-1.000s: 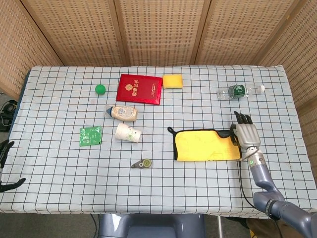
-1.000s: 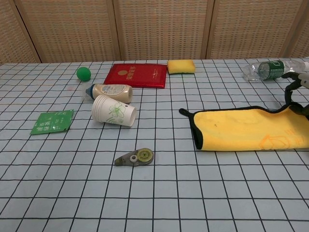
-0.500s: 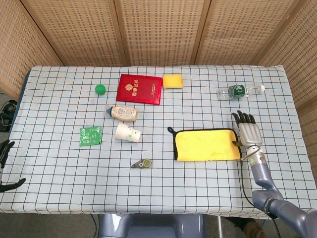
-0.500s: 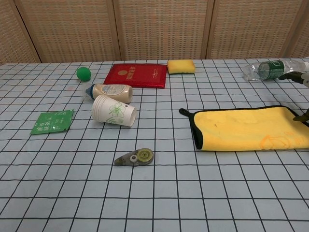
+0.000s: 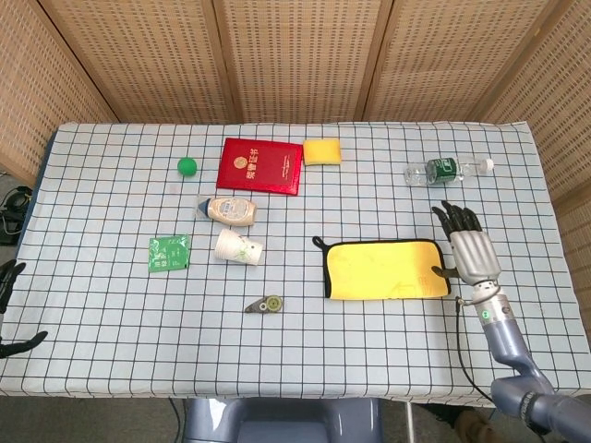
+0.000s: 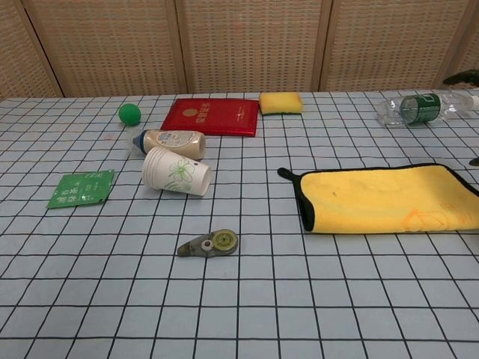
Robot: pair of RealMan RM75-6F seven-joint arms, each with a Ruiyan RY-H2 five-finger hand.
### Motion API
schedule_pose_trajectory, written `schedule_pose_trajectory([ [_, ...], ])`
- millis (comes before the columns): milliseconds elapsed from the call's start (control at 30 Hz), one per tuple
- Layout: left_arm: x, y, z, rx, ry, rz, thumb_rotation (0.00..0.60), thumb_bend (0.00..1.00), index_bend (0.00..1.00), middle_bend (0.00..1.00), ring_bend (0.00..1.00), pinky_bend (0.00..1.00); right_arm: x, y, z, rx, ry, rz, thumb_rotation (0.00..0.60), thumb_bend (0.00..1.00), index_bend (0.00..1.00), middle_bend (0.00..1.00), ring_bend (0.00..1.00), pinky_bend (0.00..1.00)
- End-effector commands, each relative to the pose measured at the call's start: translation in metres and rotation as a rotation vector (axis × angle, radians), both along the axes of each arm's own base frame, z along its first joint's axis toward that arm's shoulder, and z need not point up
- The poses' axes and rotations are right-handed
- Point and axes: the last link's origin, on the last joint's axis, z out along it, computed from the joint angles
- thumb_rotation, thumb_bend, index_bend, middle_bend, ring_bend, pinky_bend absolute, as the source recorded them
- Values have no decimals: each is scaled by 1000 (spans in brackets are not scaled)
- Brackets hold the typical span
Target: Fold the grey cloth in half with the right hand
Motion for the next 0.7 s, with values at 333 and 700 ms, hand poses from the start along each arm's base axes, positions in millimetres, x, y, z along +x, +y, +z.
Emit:
schedule_pose_trajectory([
  [333,3,-8,9,28,-31,-40,600,0,0,0,0,0,-6,111,60,-105,-5,74,600,0,0,0,0,0],
  [700,7,-16,16,38,-50,-66,600,0,0,0,0,0,-21,148,61,-148,38,46,600,0,0,0,0,0],
])
